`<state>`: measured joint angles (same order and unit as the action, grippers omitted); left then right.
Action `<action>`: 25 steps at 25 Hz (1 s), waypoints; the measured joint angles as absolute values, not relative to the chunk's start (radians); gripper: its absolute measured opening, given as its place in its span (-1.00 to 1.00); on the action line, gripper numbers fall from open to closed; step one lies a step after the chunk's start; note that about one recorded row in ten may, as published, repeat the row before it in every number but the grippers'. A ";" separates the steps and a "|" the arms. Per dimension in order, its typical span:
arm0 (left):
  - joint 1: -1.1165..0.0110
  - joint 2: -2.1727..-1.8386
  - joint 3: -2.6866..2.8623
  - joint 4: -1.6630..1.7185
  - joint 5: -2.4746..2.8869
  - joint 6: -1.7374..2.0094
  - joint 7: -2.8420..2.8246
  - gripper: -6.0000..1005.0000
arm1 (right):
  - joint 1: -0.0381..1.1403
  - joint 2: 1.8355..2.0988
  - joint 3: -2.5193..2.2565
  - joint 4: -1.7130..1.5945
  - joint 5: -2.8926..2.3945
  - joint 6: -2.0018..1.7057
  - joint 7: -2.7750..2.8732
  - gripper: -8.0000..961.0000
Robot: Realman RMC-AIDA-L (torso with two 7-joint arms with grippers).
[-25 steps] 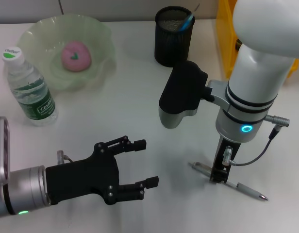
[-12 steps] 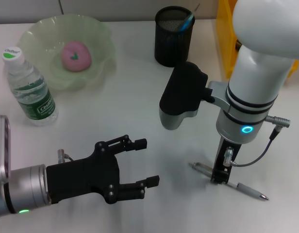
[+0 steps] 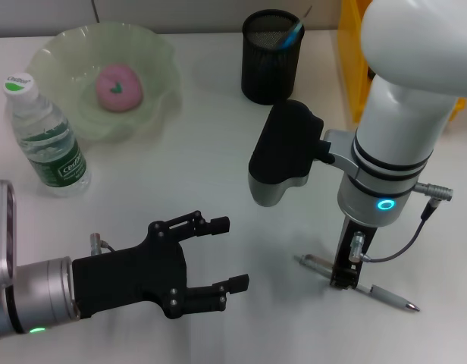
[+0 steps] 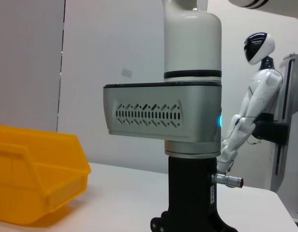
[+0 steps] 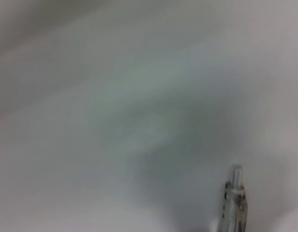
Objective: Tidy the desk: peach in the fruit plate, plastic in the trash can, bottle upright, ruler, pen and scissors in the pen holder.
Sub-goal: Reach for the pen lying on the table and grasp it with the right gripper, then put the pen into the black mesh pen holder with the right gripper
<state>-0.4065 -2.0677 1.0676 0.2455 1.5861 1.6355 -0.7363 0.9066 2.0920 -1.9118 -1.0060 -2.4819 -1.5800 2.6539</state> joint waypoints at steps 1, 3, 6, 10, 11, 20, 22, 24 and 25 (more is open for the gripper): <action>-0.407 -2.067 1.068 0.245 1.586 1.636 -0.736 0.62 | 0.907 2.092 -1.913 -1.006 -2.482 -1.579 2.654 -0.63; -0.406 -2.067 1.068 0.245 1.586 1.637 -0.736 0.62 | 0.906 2.092 -1.919 -1.006 -2.482 -1.578 2.654 -0.64; -0.406 -2.067 1.068 0.245 1.586 1.638 -0.736 0.62 | 0.906 2.092 -1.924 -1.007 -2.482 -1.575 2.655 -0.65; -0.406 -2.066 1.068 0.245 1.586 1.639 -0.736 0.62 | 0.903 2.092 -1.920 -1.012 -2.482 -1.575 2.656 -0.72; -0.406 -2.066 1.068 0.245 1.586 1.641 -0.736 0.62 | 0.902 2.092 -1.918 -1.013 -2.482 -1.574 2.656 -0.72; -0.406 -2.066 1.067 0.245 1.586 1.644 -0.736 0.62 | 0.897 2.084 -1.851 -1.038 -2.483 -1.601 2.628 -0.73; -0.406 -2.067 1.063 0.245 1.586 1.644 -0.736 0.62 | 0.895 2.084 -1.795 -1.048 -2.494 -1.614 2.604 -0.73; -0.405 -2.067 1.056 0.245 1.586 1.644 -0.735 0.62 | 0.889 2.083 -1.739 -1.060 -2.507 -1.620 2.579 -0.73; -0.403 -2.067 1.051 0.245 1.586 1.644 -0.733 0.62 | 0.883 2.083 -1.699 -1.070 -2.513 -1.624 2.559 -0.72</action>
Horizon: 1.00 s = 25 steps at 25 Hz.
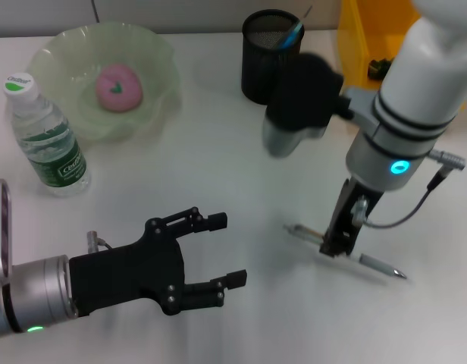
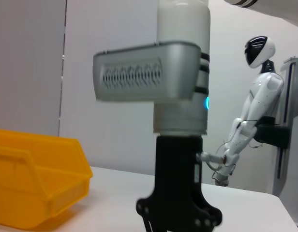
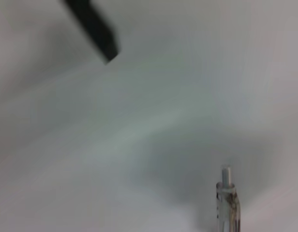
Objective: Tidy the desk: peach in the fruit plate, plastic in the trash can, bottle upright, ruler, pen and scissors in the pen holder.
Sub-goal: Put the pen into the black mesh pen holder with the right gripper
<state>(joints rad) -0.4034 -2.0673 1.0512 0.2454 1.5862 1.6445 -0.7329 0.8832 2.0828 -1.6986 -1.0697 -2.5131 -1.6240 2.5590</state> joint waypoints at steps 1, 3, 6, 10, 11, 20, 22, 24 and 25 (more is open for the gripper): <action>-0.401 -2.067 1.044 0.245 1.586 1.644 -0.729 0.62 | 0.877 2.082 -1.663 -1.080 -2.517 -1.626 2.537 -0.72; -0.399 -2.068 1.040 0.244 1.586 1.643 -0.727 0.62 | 0.860 2.082 -1.582 -1.101 -2.517 -1.633 2.485 -0.72; -0.397 -2.068 1.030 0.241 1.586 1.640 -0.726 0.62 | 0.831 2.082 -1.468 -1.124 -2.507 -1.629 2.405 -0.72; -0.397 -2.069 1.008 0.237 1.586 1.640 -0.726 0.62 | 0.785 2.082 -1.345 -1.135 -2.438 -1.610 2.291 -0.73; -0.397 -2.069 1.003 0.236 1.586 1.641 -0.726 0.62 | 0.771 2.082 -1.317 -1.137 -2.411 -1.604 2.261 -0.72; -0.396 -2.069 0.961 0.236 1.586 1.645 -0.726 0.62 | 0.631 2.082 -1.152 -1.119 -2.154 -1.513 1.960 -0.72; -0.396 -2.070 0.951 0.236 1.586 1.646 -0.726 0.62 | 0.597 2.082 -1.136 -1.089 -2.072 -1.487 1.866 -0.72; -0.396 -2.071 0.942 0.235 1.586 1.646 -0.726 0.62 | 0.573 2.082 -1.117 -1.040 -1.983 -1.467 1.769 -0.72; -0.396 -2.072 0.936 0.235 1.586 1.646 -0.726 0.62 | 0.565 2.082 -1.104 -1.006 -1.936 -1.460 1.715 -0.72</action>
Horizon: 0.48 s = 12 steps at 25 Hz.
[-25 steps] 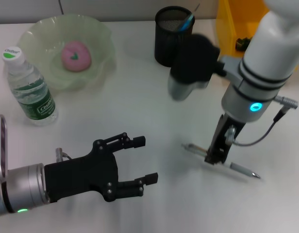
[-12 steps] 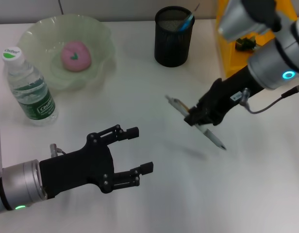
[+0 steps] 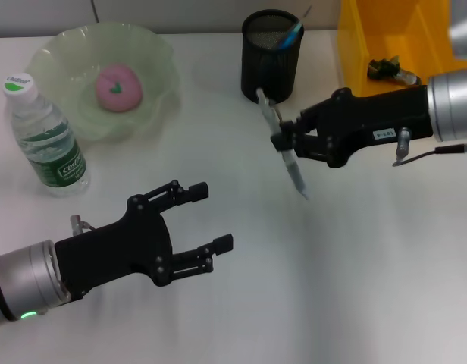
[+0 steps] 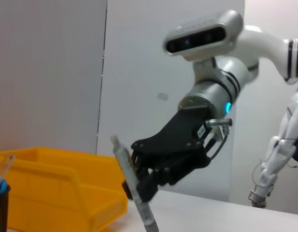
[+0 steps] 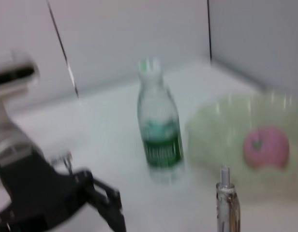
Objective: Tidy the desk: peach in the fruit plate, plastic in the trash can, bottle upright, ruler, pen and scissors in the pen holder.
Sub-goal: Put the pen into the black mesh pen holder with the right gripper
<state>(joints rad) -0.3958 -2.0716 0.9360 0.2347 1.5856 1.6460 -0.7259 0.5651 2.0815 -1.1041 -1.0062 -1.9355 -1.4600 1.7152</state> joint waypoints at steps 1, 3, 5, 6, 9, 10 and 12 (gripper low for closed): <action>-0.396 -2.072 0.930 0.235 1.584 1.646 -0.727 0.62 | 0.558 2.082 -1.091 -0.975 -1.892 -1.453 1.662 -0.72; -0.397 -2.072 0.924 0.234 1.578 1.646 -0.729 0.62 | 0.552 2.082 -1.061 -0.898 -1.824 -1.442 1.549 -0.72; -0.397 -2.072 0.923 0.233 1.570 1.647 -0.730 0.62 | 0.551 2.082 -1.033 -0.815 -1.763 -1.440 1.432 -0.73; -0.397 -2.072 0.922 0.233 1.564 1.647 -0.731 0.62 | 0.550 2.082 -1.021 -0.777 -1.735 -1.439 1.372 -0.73; -0.396 -2.072 0.922 0.233 1.549 1.649 -0.733 0.62 | 0.548 2.082 -0.994 -0.653 -1.639 -1.438 1.171 -0.73; -0.396 -2.072 0.921 0.233 1.545 1.649 -0.734 0.62 | 0.547 2.082 -0.992 -0.614 -1.604 -1.437 1.106 -0.72; -0.395 -2.072 0.918 0.231 1.538 1.649 -0.733 0.62 | 0.546 2.082 -0.990 -0.534 -1.526 -1.437 0.975 -0.72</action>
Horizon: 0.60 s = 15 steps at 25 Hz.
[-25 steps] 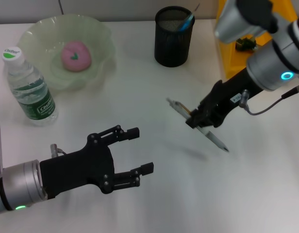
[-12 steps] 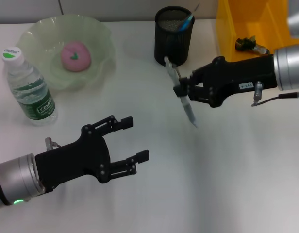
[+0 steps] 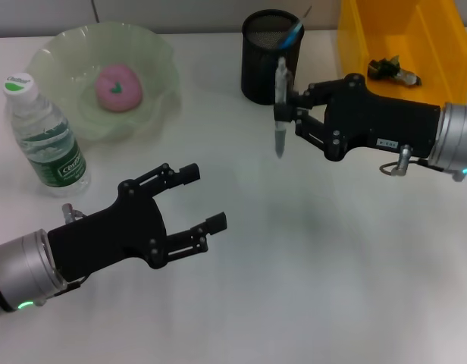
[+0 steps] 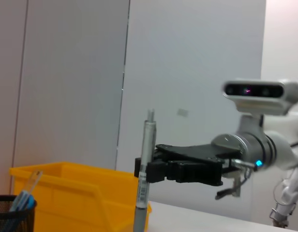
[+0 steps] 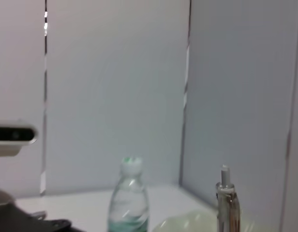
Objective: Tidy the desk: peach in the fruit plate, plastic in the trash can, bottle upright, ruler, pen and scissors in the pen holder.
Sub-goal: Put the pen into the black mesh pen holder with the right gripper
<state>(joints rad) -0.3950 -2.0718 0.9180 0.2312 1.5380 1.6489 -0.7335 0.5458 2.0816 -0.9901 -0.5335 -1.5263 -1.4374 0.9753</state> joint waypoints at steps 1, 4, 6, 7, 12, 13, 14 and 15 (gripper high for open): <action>-0.395 -2.072 0.916 0.229 1.534 1.649 -0.732 0.62 | 0.546 2.082 -0.990 -0.496 -1.489 -1.437 0.920 -0.72; -0.395 -2.073 0.913 0.222 1.523 1.644 -0.725 0.62 | 0.552 2.084 -0.990 -0.431 -1.441 -1.437 0.823 -0.72; -0.397 -2.073 0.913 0.221 1.517 1.643 -0.724 0.62 | 0.556 2.084 -0.994 -0.419 -1.438 -1.437 0.812 -0.73; -0.398 -2.073 0.913 0.221 1.516 1.643 -0.724 0.62 | 0.559 2.084 -0.996 -0.415 -1.438 -1.437 0.811 -0.73; -0.399 -2.072 0.913 0.221 1.506 1.642 -0.723 0.62 | 0.572 2.085 -0.998 -0.397 -1.440 -1.425 0.795 -0.73; -0.399 -2.072 0.913 0.221 1.505 1.642 -0.723 0.62 | 0.573 2.085 -0.998 -0.395 -1.440 -1.418 0.780 -0.73; -0.398 -2.072 0.913 0.221 1.505 1.642 -0.723 0.62 | 0.574 2.085 -0.999 -0.393 -1.440 -1.415 0.766 -0.73; -0.398 -2.072 0.913 0.221 1.504 1.641 -0.723 0.62 | 0.574 2.085 -0.999 -0.390 -1.440 -1.409 0.733 -0.73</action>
<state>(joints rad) -0.3982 -2.0723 0.9127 0.2206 1.5037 1.6413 -0.7230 0.5741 2.0849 -0.9988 -0.3899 -1.4399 -1.4087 0.7330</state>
